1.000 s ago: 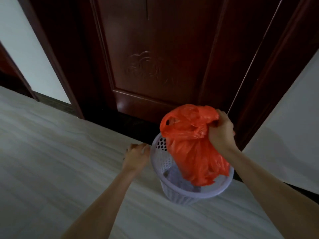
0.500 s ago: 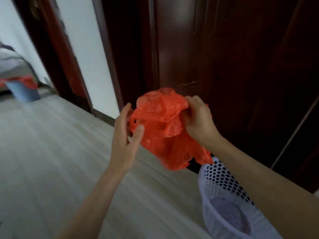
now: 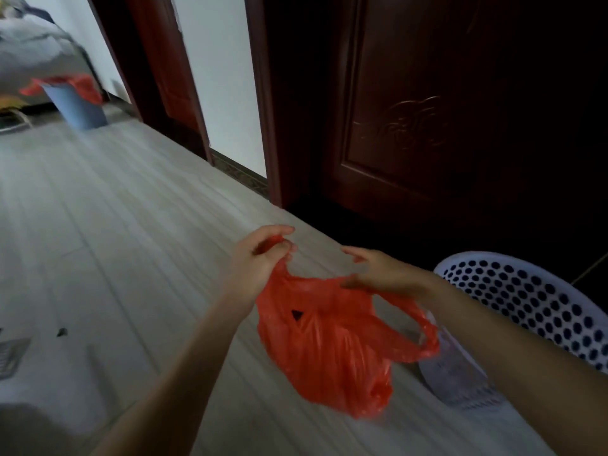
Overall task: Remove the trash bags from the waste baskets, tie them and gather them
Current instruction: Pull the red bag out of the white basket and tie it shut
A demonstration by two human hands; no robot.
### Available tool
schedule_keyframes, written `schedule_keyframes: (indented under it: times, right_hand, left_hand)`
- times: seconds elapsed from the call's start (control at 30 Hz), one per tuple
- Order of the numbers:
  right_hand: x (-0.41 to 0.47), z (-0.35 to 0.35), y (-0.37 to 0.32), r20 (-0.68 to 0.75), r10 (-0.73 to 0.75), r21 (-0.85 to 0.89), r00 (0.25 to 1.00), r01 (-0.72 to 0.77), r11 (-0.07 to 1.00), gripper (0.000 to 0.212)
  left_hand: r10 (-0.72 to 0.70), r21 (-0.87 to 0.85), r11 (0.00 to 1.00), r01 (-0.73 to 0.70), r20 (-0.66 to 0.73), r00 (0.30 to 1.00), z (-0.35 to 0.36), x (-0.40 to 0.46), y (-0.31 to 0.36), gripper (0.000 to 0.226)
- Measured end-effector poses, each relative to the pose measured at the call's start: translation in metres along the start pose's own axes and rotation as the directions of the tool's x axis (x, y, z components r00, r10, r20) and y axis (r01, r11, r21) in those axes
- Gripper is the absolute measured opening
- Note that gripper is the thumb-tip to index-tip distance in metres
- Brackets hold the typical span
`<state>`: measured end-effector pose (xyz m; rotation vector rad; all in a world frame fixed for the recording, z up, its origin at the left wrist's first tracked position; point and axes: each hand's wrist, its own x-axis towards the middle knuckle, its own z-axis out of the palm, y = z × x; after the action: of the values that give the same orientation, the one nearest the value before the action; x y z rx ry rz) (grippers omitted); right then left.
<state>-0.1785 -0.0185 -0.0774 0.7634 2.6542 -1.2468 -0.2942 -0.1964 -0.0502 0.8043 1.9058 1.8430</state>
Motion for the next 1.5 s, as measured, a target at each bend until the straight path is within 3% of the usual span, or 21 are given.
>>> schedule_keyframes:
  times: [0.07, 0.1, 0.17, 0.23, 0.3, 0.37, 0.43, 0.5, 0.57, 0.6, 0.67, 0.77, 0.87, 1.0, 1.07, 1.17, 1.27, 1.33, 1.4, 1.43, 1.5]
  right_hand:
    - [-0.013, -0.02, 0.005, 0.067, 0.06, -0.132, 0.996, -0.05, 0.99, 0.083]
    - [-0.021, -0.027, 0.005, 0.105, 0.083, -0.218, 0.991, -0.059, 0.974, 0.083]
    - [-0.035, -0.036, 0.005, 0.175, 0.108, -0.419, 0.979, -0.025, 0.907, 0.073]
    - [-0.044, -0.039, 0.006, 0.174, 0.197, -0.574, 0.965, -0.063, 0.817, 0.063]
    - [-0.048, -0.043, 0.008, 0.071, 0.278, -0.676, 0.958, -0.159, 0.72, 0.053]
    - [-0.049, -0.056, 0.002, -0.085, 0.243, -0.679, 0.966, -0.235, 0.696, 0.017]
    - [-0.048, -0.076, -0.003, -0.192, 0.204, -0.528, 0.96, -0.276, 0.803, 0.014]
    - [-0.049, -0.095, -0.013, -0.187, 0.18, -0.146, 0.966, -0.209, 0.967, 0.017]
    - [-0.051, -0.108, -0.023, -0.214, 0.11, 0.279, 0.971, -0.047, 0.959, 0.032]
    - [-0.052, -0.111, -0.024, -0.247, 0.05, 0.444, 0.968, 0.067, 0.894, 0.039]
    - [-0.05, -0.109, -0.025, -0.358, -0.033, 0.628, 0.933, 0.267, 0.731, 0.045]
    - [-0.037, -0.097, -0.021, -0.482, 0.013, 0.703, 0.876, 0.378, 0.602, 0.047]
    - [-0.031, -0.083, -0.009, -0.533, 0.056, 0.596, 0.844, 0.328, 0.733, 0.064]
    - [-0.037, -0.049, 0.022, -0.489, 0.031, 0.287, 0.872, 0.127, 0.949, 0.106]
    - [-0.04, -0.029, 0.036, -0.353, 0.071, 0.222, 0.933, 0.01, 0.975, 0.129]
    - [-0.039, -0.001, 0.058, -0.195, 0.076, -0.035, 0.978, -0.085, 0.996, 0.137]
    - [-0.028, 0.021, 0.065, -0.164, 0.028, -0.302, 0.986, -0.077, 0.95, 0.138]
    - [-0.014, 0.028, 0.06, -0.19, 0.048, -0.262, 0.981, -0.097, 0.96, 0.139]
    - [0.001, 0.031, 0.053, -0.236, 0.11, -0.125, 0.966, -0.142, 0.982, 0.127]
    - [0.009, 0.031, 0.052, -0.257, 0.133, -0.055, 0.957, -0.152, 0.987, 0.106]
    - [0.019, 0.032, 0.049, -0.339, 0.16, 0.061, 0.927, -0.148, 0.987, 0.037]
  left_hand:
    - [0.05, 0.051, 0.997, -0.056, 0.119, 0.992, 0.002, 0.003, 0.002, 0.051]
    - [0.07, 0.185, 0.977, -0.109, 0.202, 0.977, 0.003, 0.005, 0.003, 0.061]
    - [0.065, 0.549, 0.795, -0.256, 0.343, 0.937, 0.006, 0.012, 0.001, 0.074]
    - [0.082, 0.759, 0.581, -0.295, 0.306, 0.949, 0.01, 0.017, -0.001, 0.055]
    - [0.187, 0.835, 0.514, -0.197, 0.116, 0.976, 0.014, 0.024, 0.007, 0.022]
    - [0.307, 0.817, 0.551, -0.17, -0.009, 0.952, 0.014, 0.034, 0.012, 0.031]
    - [0.347, 0.656, 0.725, -0.208, -0.087, 0.934, 0.015, 0.045, 0.023, 0.031]
    - [0.159, 0.208, 0.968, -0.141, -0.071, 0.985, 0.016, 0.052, 0.038, 0.017]
    - [0.009, -0.319, 0.947, 0.033, 0.128, 0.992, 0.016, 0.055, 0.044, 0.017]
    - [0.003, -0.41, 0.908, 0.083, 0.203, 0.979, 0.015, 0.055, 0.042, 0.023]
    - [0.014, -0.397, 0.913, 0.093, 0.257, 0.966, 0.016, 0.055, 0.032, 0.026]
    - [0.026, -0.201, 0.979, 0.03, 0.27, 0.963, 0.02, 0.06, 0.01, 0.049]
    - [0.04, -0.027, 0.999, -0.032, 0.357, 0.933, 0.015, 0.066, -0.005, 0.06]
    - [-0.036, -0.045, 0.997, 0.062, 0.427, 0.903, -0.002, 0.066, -0.026, 0.082]
    - [-0.084, 0.068, 0.996, 0.06, 0.432, 0.898, -0.009, 0.063, -0.044, 0.099]
    - [-0.167, 0.191, 0.979, 0.072, 0.543, 0.823, -0.019, 0.057, -0.074, 0.109]
    - [-0.229, 0.349, 0.937, -0.009, 0.635, 0.738, -0.021, 0.055, -0.098, 0.117]
    - [-0.218, 0.36, 0.932, -0.034, 0.635, 0.741, -0.012, 0.061, -0.109, 0.13]
    - [-0.196, 0.356, 0.934, -0.026, 0.57, 0.798, 0.004, 0.068, -0.116, 0.103]
    - [-0.197, 0.376, 0.926, -0.018, 0.524, 0.829, 0.013, 0.072, -0.117, 0.078]
    - [-0.249, 0.405, 0.913, 0.057, 0.44, 0.863, 0.028, 0.074, -0.12, 0.039]
